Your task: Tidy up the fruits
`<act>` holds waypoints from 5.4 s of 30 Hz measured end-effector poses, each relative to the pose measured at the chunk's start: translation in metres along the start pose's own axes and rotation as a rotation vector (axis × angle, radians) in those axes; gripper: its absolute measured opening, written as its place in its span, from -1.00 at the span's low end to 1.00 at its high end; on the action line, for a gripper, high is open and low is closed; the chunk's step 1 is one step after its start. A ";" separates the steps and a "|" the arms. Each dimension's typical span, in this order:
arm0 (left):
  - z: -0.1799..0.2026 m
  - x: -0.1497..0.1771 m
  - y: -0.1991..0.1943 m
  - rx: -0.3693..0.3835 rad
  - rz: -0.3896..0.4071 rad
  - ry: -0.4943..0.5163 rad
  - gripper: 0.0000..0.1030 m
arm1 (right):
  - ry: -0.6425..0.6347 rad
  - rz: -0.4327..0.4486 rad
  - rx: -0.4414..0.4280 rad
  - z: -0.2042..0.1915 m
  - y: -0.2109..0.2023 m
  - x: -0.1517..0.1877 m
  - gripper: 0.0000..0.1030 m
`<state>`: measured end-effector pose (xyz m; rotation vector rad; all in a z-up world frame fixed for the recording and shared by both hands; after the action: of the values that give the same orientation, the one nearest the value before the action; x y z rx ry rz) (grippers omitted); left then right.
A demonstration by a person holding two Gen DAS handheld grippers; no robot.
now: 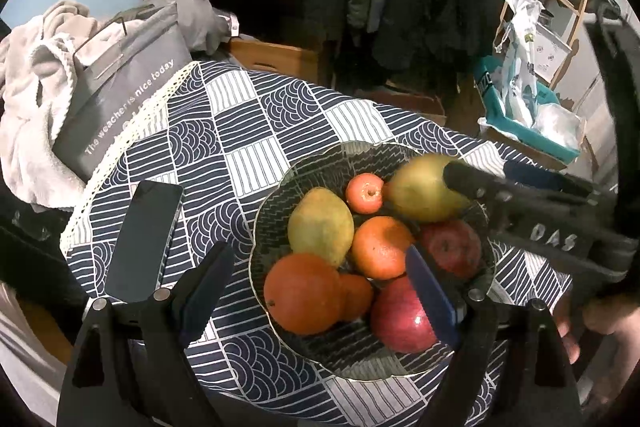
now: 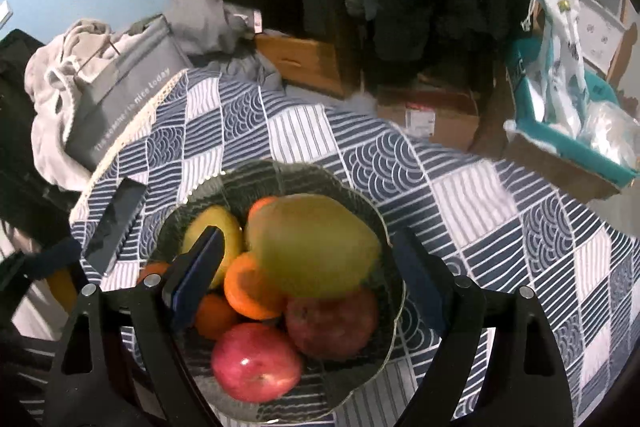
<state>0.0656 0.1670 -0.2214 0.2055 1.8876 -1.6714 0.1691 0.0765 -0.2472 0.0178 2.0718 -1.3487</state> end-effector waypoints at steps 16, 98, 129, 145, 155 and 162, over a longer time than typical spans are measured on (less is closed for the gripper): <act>0.006 -0.020 -0.046 0.026 0.099 0.000 0.72 | -0.015 0.145 0.080 -0.003 -0.086 -0.030 0.64; 0.103 -0.056 -0.193 0.096 0.376 0.123 0.98 | 0.040 0.446 0.422 0.106 -0.321 0.037 0.64; 0.104 -0.054 -0.194 0.101 0.371 0.122 0.99 | 0.040 0.443 0.423 0.112 -0.324 0.040 0.64; 0.098 -0.053 -0.194 0.074 0.358 0.109 0.98 | 0.039 0.443 0.424 0.112 -0.325 0.039 0.64; 0.097 -0.055 -0.196 0.065 0.371 0.100 0.99 | 0.039 0.442 0.423 0.113 -0.325 0.040 0.64; 0.097 -0.055 -0.197 0.062 0.370 0.100 0.99 | 0.039 0.441 0.422 0.113 -0.325 0.040 0.64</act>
<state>0.0456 0.0525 -0.0275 0.6340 1.7408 -1.4873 0.0820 -0.1816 -0.0330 0.6459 1.6445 -1.4721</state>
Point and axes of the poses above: each gripper's, at about its wrist camera, not at the fingertips, and y roughly the way its jaws point, z to its right, x to its underside, the point moved 10 cm from there along y, roughly the way its jaws point, and after that the axes turned 6 degrees about -x, right-handed, at the moved point
